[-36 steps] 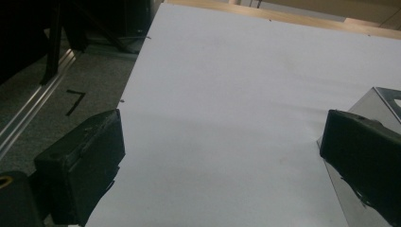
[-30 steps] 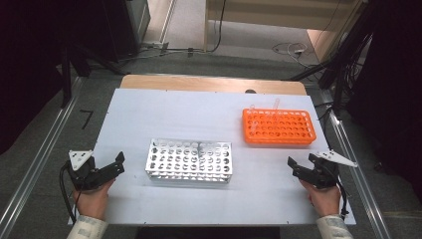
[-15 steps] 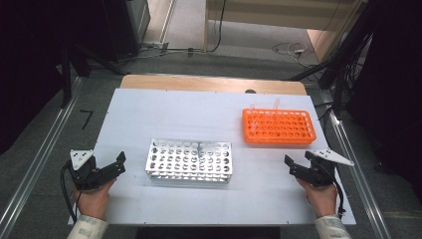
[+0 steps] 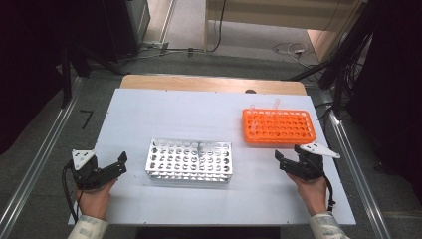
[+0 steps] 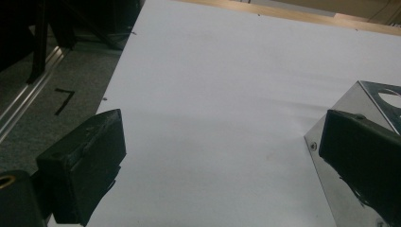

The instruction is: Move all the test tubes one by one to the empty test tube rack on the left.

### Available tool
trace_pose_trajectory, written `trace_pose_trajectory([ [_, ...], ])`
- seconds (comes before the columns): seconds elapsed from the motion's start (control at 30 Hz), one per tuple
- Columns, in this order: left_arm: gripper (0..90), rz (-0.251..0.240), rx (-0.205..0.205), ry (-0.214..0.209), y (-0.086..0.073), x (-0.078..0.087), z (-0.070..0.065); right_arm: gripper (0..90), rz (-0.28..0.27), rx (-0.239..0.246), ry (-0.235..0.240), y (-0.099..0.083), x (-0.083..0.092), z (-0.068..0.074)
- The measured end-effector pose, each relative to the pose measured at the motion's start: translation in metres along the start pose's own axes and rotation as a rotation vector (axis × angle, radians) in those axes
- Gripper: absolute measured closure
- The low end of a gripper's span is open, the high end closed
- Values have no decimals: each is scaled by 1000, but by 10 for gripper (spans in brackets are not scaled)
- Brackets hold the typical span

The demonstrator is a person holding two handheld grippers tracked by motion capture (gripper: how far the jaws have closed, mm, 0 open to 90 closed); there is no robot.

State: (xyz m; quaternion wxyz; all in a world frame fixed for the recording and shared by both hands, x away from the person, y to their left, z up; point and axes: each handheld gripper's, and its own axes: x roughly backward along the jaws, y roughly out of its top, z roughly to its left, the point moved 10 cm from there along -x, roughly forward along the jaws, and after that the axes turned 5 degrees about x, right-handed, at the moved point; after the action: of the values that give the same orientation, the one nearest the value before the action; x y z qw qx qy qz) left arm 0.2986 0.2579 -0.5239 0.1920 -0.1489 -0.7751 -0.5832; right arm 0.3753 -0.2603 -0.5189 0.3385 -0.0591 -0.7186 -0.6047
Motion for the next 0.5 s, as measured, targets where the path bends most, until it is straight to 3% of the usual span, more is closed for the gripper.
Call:
trace_pose_trajectory([
  [0.17, 14, 3, 0, -3, 0, 0, -1, 214, -5, 9, 33, 10, -16, 12],
  [0.5, 15, 1, 8, -6, 0, 0, 1, 256, -13, 46, 52, 27, -40, 29],
])
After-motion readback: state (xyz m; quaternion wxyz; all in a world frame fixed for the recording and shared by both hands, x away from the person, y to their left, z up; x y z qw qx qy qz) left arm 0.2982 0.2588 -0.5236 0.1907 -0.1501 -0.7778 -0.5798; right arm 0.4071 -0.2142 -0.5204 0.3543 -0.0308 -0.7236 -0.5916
